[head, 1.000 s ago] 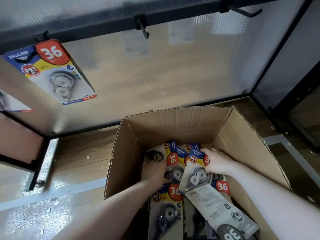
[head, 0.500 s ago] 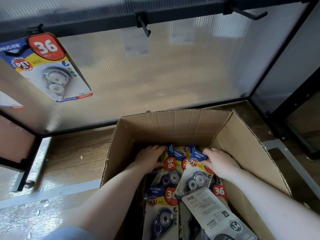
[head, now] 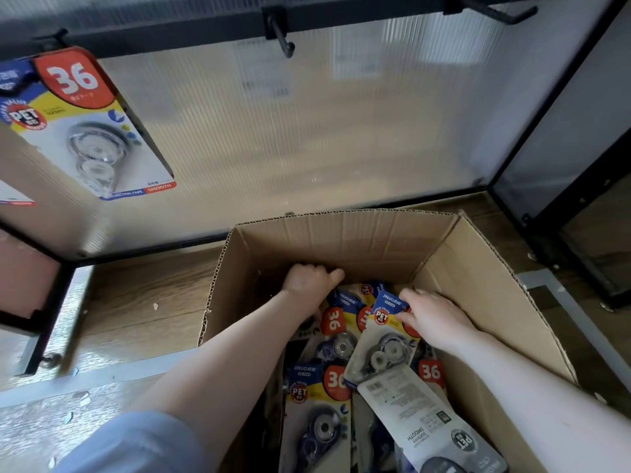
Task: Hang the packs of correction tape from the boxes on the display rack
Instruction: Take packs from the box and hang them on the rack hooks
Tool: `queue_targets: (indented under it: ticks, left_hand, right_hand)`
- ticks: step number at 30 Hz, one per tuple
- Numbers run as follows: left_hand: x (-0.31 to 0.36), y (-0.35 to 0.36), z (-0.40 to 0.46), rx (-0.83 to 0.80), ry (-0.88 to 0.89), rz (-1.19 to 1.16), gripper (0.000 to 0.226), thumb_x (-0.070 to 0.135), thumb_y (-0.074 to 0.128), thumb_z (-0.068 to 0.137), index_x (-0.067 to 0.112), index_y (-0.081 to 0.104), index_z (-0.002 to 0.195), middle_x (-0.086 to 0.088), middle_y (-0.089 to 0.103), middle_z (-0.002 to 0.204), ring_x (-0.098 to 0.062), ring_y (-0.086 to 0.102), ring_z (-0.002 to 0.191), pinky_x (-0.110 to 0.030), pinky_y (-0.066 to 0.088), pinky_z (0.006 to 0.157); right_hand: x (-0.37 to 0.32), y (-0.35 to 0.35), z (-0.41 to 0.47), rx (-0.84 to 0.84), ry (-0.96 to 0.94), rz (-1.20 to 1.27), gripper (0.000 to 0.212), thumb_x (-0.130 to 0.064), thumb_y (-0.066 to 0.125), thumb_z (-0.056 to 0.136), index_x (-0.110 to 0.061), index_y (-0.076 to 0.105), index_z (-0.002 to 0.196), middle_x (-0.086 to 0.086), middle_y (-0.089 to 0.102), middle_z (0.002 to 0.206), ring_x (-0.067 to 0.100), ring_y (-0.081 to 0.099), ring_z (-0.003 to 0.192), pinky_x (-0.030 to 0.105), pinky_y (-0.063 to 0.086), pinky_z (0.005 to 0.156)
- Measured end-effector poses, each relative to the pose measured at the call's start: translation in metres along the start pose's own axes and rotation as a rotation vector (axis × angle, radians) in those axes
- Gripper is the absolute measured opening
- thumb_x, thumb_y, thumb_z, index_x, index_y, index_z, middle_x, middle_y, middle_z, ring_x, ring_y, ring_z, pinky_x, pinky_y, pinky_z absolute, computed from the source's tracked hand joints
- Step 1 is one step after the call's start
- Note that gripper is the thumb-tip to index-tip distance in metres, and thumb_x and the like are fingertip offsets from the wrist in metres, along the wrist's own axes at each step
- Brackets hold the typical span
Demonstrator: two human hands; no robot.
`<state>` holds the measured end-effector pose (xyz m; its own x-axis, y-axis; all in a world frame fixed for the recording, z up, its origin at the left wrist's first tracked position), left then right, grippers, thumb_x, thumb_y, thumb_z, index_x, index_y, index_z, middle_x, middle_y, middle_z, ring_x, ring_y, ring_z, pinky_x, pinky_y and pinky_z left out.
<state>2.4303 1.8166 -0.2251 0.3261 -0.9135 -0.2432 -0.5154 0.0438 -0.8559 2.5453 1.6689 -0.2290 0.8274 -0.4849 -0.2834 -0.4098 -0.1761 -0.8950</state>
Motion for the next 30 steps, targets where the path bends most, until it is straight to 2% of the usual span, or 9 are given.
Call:
queue_targets:
  ticks: [4,7,10,15,18,22,24,27,30]
  left_hand:
    - [0.007,-0.017,-0.009,0.121,0.235,0.129,0.053,0.027,0.065,0.083,0.018,0.043,0.130,-0.008,0.047,0.127,-0.026,0.046,0.114,-0.035,0.042,0.084]
    - [0.003,-0.022,-0.022,0.025,0.372,0.016,0.038,0.030,0.063,0.085,0.018,0.052,0.119,-0.005,0.058,0.112,-0.024,0.053,0.104,-0.035,0.044,0.078]
    - [-0.010,-0.038,-0.037,0.029,0.334,-0.200,0.029,0.036,0.065,0.082,0.018,0.055,0.102,-0.003,0.062,0.097,-0.024,0.057,0.088,-0.035,0.045,0.068]
    - [-0.039,-0.070,-0.063,0.263,0.233,-0.440,0.023,0.032,0.057,0.089,0.023,0.063,0.109,0.000,0.065,0.106,-0.020,0.058,0.096,-0.029,0.043,0.074]
    - [-0.057,-0.088,-0.081,0.329,0.126,-0.604,0.021,0.031,0.054,0.092,0.016,0.065,0.101,-0.002,0.066,0.096,-0.020,0.058,0.089,-0.027,0.038,0.069]
    - [-0.077,-0.110,-0.109,0.351,-0.008,-0.904,0.024,0.028,0.052,0.094,0.009,0.066,0.099,-0.003,0.063,0.089,-0.018,0.059,0.076,-0.028,0.048,0.062]
    - [-0.084,-0.116,-0.121,0.378,-0.047,-1.006,0.022,0.027,0.052,0.094,0.010,0.066,0.098,-0.004,0.064,0.091,-0.017,0.062,0.074,-0.030,0.054,0.064]
    - [-0.091,-0.123,-0.135,0.426,-0.053,-0.989,0.021,0.023,0.054,0.093,0.012,0.065,0.106,-0.005,0.066,0.104,-0.018,0.064,0.088,-0.036,0.056,0.075]
    - [-0.094,-0.131,-0.145,0.476,-0.022,-0.906,0.022,0.017,0.056,0.091,0.015,0.063,0.112,0.002,0.064,0.105,-0.012,0.060,0.090,-0.027,0.051,0.079]
  right_hand:
    - [-0.003,-0.011,-0.003,0.026,0.007,0.133,0.019,-0.034,0.057,0.090,-0.021,0.057,0.104,-0.003,0.063,0.099,0.017,0.059,0.091,0.029,0.044,0.069]
    - [-0.009,-0.026,-0.004,0.057,0.018,0.268,0.010,-0.032,0.068,0.081,-0.025,0.061,0.082,-0.009,0.061,0.078,0.011,0.057,0.074,0.022,0.038,0.058]
    - [-0.019,-0.044,-0.005,0.070,0.003,0.342,0.011,-0.030,0.070,0.080,-0.023,0.064,0.074,-0.011,0.061,0.070,0.005,0.056,0.067,0.023,0.038,0.056]
    - [-0.026,-0.082,-0.010,0.163,-0.015,0.399,0.015,-0.024,0.068,0.082,-0.019,0.066,0.068,-0.008,0.066,0.072,0.008,0.059,0.069,0.027,0.043,0.064]
    - [-0.027,-0.099,-0.011,0.207,-0.007,0.349,0.020,-0.027,0.068,0.083,-0.027,0.062,0.064,-0.007,0.067,0.075,0.012,0.061,0.072,0.031,0.046,0.066]
    - [-0.031,-0.119,-0.013,0.270,-0.042,0.297,0.026,-0.026,0.068,0.083,-0.032,0.058,0.060,-0.009,0.065,0.071,0.012,0.060,0.071,0.033,0.046,0.063]
    - [-0.035,-0.128,-0.016,0.289,-0.055,0.293,0.024,-0.025,0.068,0.083,-0.032,0.059,0.062,-0.010,0.063,0.071,0.009,0.058,0.069,0.031,0.044,0.060]
    - [-0.040,-0.137,-0.019,0.310,-0.059,0.260,0.021,-0.026,0.068,0.083,-0.032,0.059,0.065,-0.012,0.059,0.067,0.006,0.052,0.065,0.029,0.037,0.055]
    - [-0.045,-0.142,-0.024,0.319,-0.065,0.231,0.018,-0.027,0.069,0.083,-0.030,0.061,0.067,-0.010,0.062,0.071,0.008,0.056,0.067,0.029,0.040,0.056]
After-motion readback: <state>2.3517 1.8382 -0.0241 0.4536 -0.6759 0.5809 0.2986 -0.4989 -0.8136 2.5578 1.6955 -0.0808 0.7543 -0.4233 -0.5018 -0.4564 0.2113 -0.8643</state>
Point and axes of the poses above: each hand's wrist, its own z-axis towards the middle knuckle, its own y-axis out of the palm, x = y × z, the point moved 5 cm from there along z, towards the middle knuckle
